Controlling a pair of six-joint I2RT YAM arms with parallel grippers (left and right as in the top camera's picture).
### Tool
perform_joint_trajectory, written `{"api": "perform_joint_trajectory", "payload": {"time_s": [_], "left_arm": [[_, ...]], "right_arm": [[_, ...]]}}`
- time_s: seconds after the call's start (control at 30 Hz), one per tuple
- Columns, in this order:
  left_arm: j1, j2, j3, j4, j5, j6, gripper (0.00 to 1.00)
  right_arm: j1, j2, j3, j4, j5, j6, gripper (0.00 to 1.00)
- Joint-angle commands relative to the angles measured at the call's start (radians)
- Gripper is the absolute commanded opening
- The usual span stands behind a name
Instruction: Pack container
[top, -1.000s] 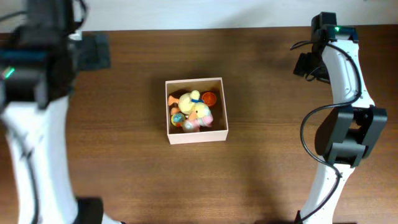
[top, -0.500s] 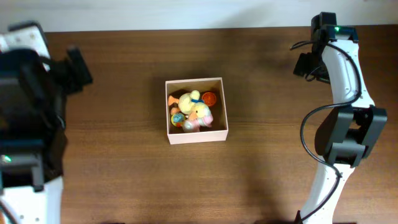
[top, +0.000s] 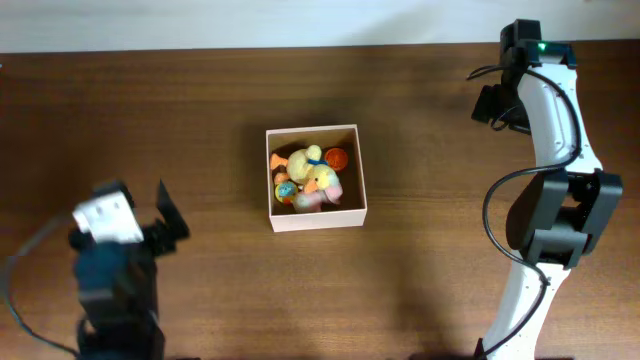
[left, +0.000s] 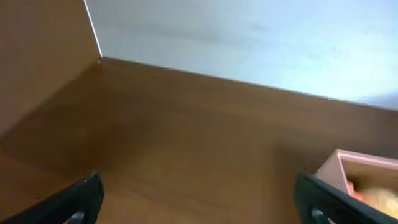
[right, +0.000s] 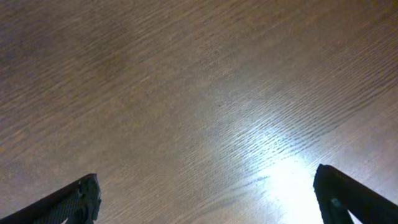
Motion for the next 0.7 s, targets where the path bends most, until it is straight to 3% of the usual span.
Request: {"api": "perform_joint_trajectory", "payload": {"time_s": [0.0, 0.27, 0.67], "left_arm": [[0.006, -0.127, -0.135, 0.055, 0.039, -0.002, 0.99], [-0.006, -0.373, -0.367, 0.115, 0.075, -0.002, 0.99], [-0.020, -0.529, -0.516, 0.122, 0.082, -0.002, 0.99]], "right_arm": [[-0.001, 0.002, 0.001, 0.000, 0.002, 0.016, 0.99], [-0.001, 0.002, 0.001, 0.000, 0.002, 0.016, 0.99], [-0.001, 0.002, 0.001, 0.000, 0.002, 0.016, 0.99]]}}
